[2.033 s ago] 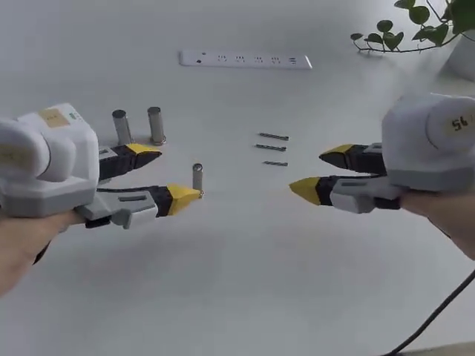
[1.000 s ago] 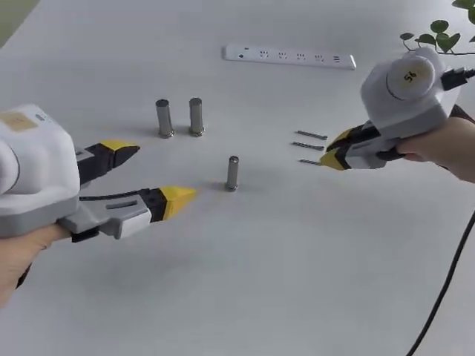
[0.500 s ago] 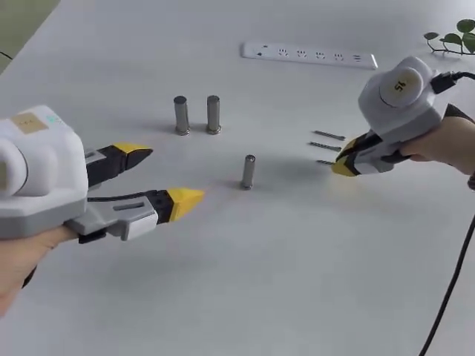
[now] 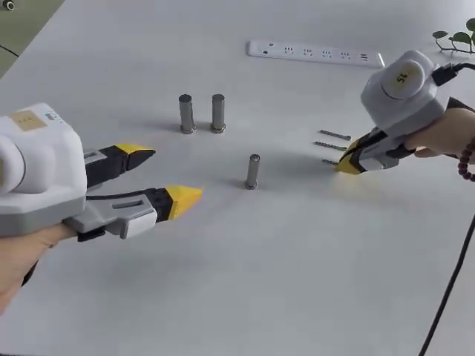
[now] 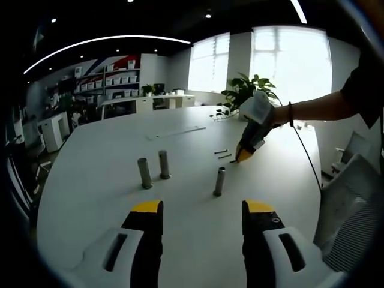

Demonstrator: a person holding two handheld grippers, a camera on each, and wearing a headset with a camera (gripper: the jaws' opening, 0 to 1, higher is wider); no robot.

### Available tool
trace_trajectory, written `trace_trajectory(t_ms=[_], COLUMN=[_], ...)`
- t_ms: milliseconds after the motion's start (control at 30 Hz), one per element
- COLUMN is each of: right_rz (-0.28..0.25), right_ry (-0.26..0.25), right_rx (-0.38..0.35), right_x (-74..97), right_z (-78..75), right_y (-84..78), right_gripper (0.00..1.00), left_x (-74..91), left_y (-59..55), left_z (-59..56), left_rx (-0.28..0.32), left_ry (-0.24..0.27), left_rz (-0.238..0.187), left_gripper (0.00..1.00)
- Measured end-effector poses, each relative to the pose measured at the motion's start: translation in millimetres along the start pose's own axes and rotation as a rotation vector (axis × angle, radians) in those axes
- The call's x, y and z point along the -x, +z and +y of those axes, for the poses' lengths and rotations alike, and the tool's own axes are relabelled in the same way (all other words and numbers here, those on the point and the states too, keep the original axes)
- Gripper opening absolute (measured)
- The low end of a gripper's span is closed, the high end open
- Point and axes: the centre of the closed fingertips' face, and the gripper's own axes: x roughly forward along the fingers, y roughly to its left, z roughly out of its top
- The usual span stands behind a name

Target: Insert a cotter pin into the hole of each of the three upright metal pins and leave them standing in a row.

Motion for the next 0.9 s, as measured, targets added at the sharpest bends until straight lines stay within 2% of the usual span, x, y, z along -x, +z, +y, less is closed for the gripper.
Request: trace_trajectory(t_ms=[167, 233, 333, 433, 900], right_rz=[0.04, 0.043, 0.036, 0.04, 0.058], right_ry=[-0.005, 0.001, 0.018, 0.015, -0.013], right_rx=[0.073, 0.066, 0.007, 0.014, 0.092], right_x=[0.1, 0.6, -0.1, -1.1, 1.1], right_z=[2.4, 2.0, -1.2, -4.9, 2.7], right_y=[0.2, 0.0, -0.5, -2.4, 1.1], right_gripper=[0.0, 0.0, 0.0, 0.0, 0.0], left_x=[-0.9, -1.5, -2.3, -2.9, -8.5], left_y=[-0.2, 0.1, 1.0, 0.8, -3.9], left_z=[-1.3, -2.1, -3.8, -4.9, -12.6], left_rx=[0.003, 0.005, 0.009, 0.014, 0.031], left_ry=[-0.004, -0.007, -0.013, -0.018, -0.048], left_rz=[0.003, 0.002, 0.0, 0.003, 0.034], left_gripper=[0.51, 0.51, 0.5, 0.5, 0.43])
